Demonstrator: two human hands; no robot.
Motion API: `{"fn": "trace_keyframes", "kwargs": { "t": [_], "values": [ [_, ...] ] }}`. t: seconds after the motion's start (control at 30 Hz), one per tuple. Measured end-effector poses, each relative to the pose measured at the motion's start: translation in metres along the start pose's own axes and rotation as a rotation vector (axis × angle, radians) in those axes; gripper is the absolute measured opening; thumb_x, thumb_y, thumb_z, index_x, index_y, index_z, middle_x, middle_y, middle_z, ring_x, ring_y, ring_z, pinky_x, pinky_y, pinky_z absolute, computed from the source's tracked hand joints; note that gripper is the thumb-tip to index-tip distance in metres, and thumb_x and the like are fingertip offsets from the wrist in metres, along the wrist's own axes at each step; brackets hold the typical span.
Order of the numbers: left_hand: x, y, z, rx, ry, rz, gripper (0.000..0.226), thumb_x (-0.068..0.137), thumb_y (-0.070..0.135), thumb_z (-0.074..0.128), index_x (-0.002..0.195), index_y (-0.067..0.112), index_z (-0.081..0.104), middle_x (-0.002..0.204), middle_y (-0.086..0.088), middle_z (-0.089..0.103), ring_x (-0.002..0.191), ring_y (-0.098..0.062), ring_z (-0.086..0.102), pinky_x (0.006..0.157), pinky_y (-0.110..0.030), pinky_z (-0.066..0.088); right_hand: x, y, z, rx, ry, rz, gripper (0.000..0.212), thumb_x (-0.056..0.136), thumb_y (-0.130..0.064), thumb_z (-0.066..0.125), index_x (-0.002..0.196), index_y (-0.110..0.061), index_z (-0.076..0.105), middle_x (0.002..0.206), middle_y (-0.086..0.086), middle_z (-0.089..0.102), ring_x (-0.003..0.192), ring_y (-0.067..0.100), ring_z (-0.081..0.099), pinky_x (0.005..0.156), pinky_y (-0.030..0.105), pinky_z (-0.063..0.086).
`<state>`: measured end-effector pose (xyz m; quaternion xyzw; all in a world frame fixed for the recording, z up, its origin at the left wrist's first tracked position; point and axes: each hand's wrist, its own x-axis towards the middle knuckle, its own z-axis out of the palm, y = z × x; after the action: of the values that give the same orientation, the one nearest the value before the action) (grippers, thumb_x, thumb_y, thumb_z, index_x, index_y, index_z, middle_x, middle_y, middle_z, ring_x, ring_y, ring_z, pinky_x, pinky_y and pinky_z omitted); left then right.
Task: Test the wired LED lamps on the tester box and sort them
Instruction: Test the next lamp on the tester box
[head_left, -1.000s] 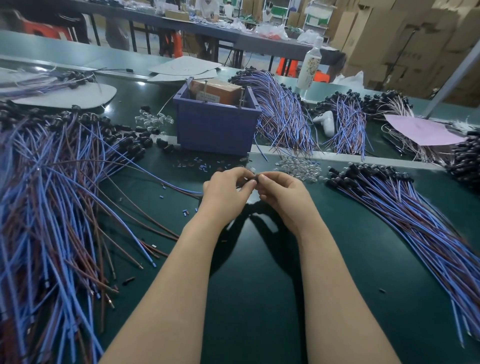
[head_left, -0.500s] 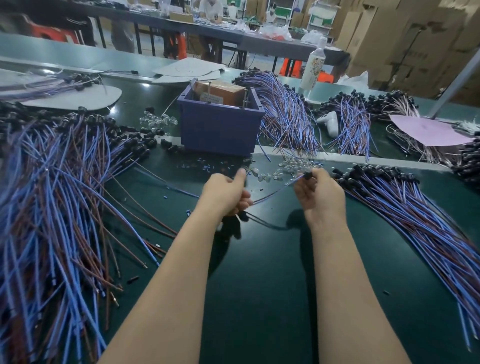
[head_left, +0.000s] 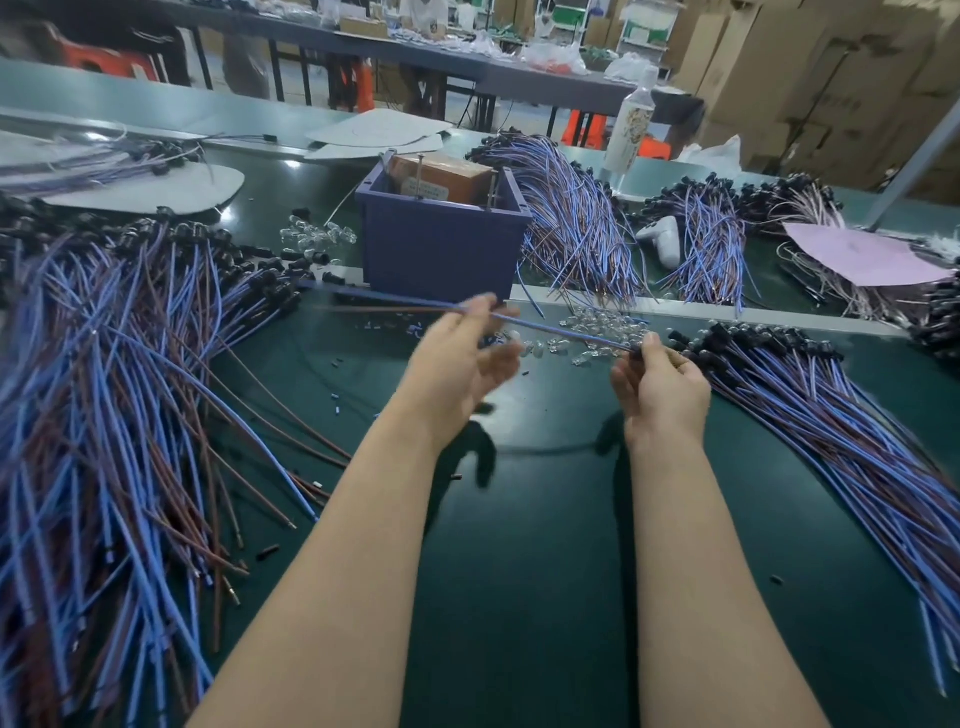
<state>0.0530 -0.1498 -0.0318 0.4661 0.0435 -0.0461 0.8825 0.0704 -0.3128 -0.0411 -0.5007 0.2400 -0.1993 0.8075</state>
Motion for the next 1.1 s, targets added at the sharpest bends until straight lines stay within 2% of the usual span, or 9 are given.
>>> {"fn": "trace_keyframes", "kwargs": {
  "t": [0.07, 0.13, 0.23, 0.37, 0.47, 0.57, 0.73, 0.97, 1.1],
  "values": [
    [0.002, 0.003, -0.006, -0.114, 0.045, 0.139, 0.02, 0.102, 0.015, 0.038, 0.098, 0.013, 0.057, 0.095, -0.002, 0.069, 0.059, -0.004, 0.063, 0.061, -0.018, 0.054, 0.003, 0.005, 0.0, -0.238, 0.053, -0.103, 0.013, 0.093, -0.022, 0.057, 0.089, -0.012, 0.05, 0.084, 0.01, 0.064, 0.061, 0.013, 0.06, 0.053, 0.021, 0.05],
    [0.003, 0.004, -0.009, -0.079, 0.108, 0.225, 0.021, 0.102, 0.01, 0.037, 0.092, 0.012, 0.055, 0.08, 0.001, 0.071, 0.06, -0.002, 0.065, 0.065, -0.017, 0.054, 0.004, 0.006, 0.0, -0.493, 0.107, -0.209, 0.014, 0.092, -0.025, 0.057, 0.089, -0.013, 0.051, 0.097, 0.012, 0.066, 0.084, 0.024, 0.062, 0.076, 0.033, 0.051],
    [0.003, 0.002, -0.009, 0.08, 0.209, 0.328, 0.019, 0.101, 0.01, 0.041, 0.086, 0.012, 0.053, 0.068, 0.004, 0.07, 0.056, -0.001, 0.063, 0.063, -0.016, 0.054, -0.007, 0.004, 0.002, -0.803, 0.113, -0.417, 0.014, 0.091, -0.017, 0.051, 0.101, -0.008, 0.057, 0.096, 0.006, 0.061, 0.1, 0.029, 0.057, 0.081, 0.028, 0.039],
    [0.001, -0.004, -0.004, 0.295, 0.165, 0.417, 0.019, 0.098, 0.009, 0.049, 0.081, 0.011, 0.057, 0.063, 0.005, 0.07, 0.052, -0.003, 0.061, 0.057, -0.018, 0.053, -0.039, 0.008, 0.022, -0.838, -0.231, -0.819, 0.02, 0.094, -0.012, 0.049, 0.107, -0.006, 0.063, 0.101, 0.005, 0.065, 0.093, 0.018, 0.056, 0.086, 0.025, 0.04],
    [0.002, -0.011, -0.004, 0.602, 0.206, 0.526, 0.018, 0.094, 0.012, 0.056, 0.077, 0.013, 0.06, 0.069, 0.003, 0.066, 0.063, -0.012, 0.063, 0.071, -0.034, 0.055, -0.056, 0.021, 0.037, -0.85, -0.52, -0.748, 0.019, 0.096, -0.014, 0.049, 0.103, -0.007, 0.065, 0.088, 0.0, 0.066, 0.077, 0.008, 0.056, 0.071, 0.014, 0.04],
    [0.004, -0.013, -0.011, 0.721, 0.266, 0.548, 0.013, 0.094, 0.015, 0.058, 0.081, 0.014, 0.063, 0.074, 0.001, 0.064, 0.075, -0.019, 0.062, 0.079, -0.038, 0.053, -0.059, 0.033, 0.04, -0.859, -0.587, -0.662, 0.019, 0.096, -0.012, 0.048, 0.104, -0.007, 0.065, 0.093, 0.007, 0.07, 0.082, 0.019, 0.062, 0.075, 0.023, 0.043],
    [0.008, -0.018, -0.009, 0.662, 0.268, 0.442, 0.011, 0.098, 0.014, 0.048, 0.092, 0.013, 0.057, 0.08, -0.004, 0.062, 0.075, -0.021, 0.06, 0.081, -0.039, 0.052, -0.055, 0.038, 0.039, -0.818, -0.544, -0.539, 0.015, 0.096, -0.013, 0.049, 0.092, -0.011, 0.064, 0.084, 0.009, 0.068, 0.078, 0.022, 0.061, 0.077, 0.031, 0.047],
    [0.011, -0.021, -0.013, 0.652, 0.314, 0.47, 0.006, 0.1, 0.01, 0.039, 0.099, 0.013, 0.044, 0.064, 0.007, 0.058, 0.052, 0.007, 0.053, 0.061, -0.009, 0.043, -0.053, 0.046, 0.043, -0.588, -0.333, -0.415, 0.013, 0.098, -0.011, 0.04, 0.087, -0.016, 0.046, 0.074, -0.003, 0.06, 0.082, 0.025, 0.062, 0.083, 0.038, 0.05],
    [0.009, -0.023, -0.014, 0.717, 0.357, 0.52, 0.017, 0.103, 0.02, 0.034, 0.117, 0.017, 0.041, 0.057, 0.008, 0.056, 0.05, 0.004, 0.052, 0.058, -0.011, 0.04, -0.049, 0.047, 0.044, -0.345, -0.28, -0.318, 0.02, 0.099, -0.02, 0.042, 0.08, -0.024, 0.046, 0.073, 0.002, 0.05, 0.068, 0.018, 0.046, 0.067, 0.036, 0.04]
  ]
}}
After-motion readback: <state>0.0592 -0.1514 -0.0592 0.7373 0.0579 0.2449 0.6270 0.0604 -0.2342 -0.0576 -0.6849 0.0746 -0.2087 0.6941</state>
